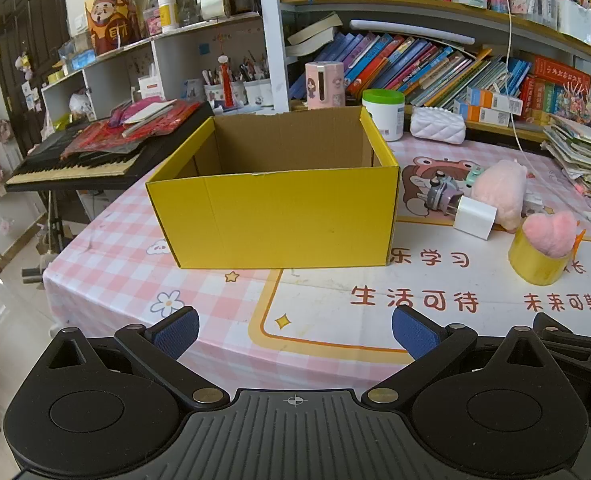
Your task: Organize objects
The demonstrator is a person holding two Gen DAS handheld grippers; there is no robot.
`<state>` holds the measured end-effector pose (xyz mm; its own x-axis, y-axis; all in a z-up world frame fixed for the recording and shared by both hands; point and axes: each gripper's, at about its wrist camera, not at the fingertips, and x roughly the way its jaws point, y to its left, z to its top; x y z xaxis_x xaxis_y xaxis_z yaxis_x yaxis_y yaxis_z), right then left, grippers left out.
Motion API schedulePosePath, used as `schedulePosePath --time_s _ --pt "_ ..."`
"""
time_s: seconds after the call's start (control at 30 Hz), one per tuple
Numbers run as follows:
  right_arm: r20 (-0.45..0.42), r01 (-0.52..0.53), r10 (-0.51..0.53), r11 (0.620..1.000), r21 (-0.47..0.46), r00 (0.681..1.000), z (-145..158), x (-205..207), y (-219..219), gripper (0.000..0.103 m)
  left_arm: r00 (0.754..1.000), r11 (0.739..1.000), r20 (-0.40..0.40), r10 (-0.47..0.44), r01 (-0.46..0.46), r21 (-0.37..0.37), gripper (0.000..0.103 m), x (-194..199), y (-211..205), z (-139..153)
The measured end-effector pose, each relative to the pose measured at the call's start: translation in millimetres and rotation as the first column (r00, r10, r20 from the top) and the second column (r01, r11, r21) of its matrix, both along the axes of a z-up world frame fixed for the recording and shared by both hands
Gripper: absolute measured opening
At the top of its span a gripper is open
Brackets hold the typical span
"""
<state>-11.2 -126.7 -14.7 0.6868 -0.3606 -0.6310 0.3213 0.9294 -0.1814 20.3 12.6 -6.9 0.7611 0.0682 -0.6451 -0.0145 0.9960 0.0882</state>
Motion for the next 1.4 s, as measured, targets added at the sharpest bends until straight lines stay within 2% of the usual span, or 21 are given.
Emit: schedulePosePath --time_s 1.4 --pt "-0.008 0.014 -0.014 1.0 -0.012 1.0 -1.7 -4.0 3.1 0.103 1.0 1.0 -0.014 -0.017 0.017 -0.021 0.103 0.8 5.0 -2.4"
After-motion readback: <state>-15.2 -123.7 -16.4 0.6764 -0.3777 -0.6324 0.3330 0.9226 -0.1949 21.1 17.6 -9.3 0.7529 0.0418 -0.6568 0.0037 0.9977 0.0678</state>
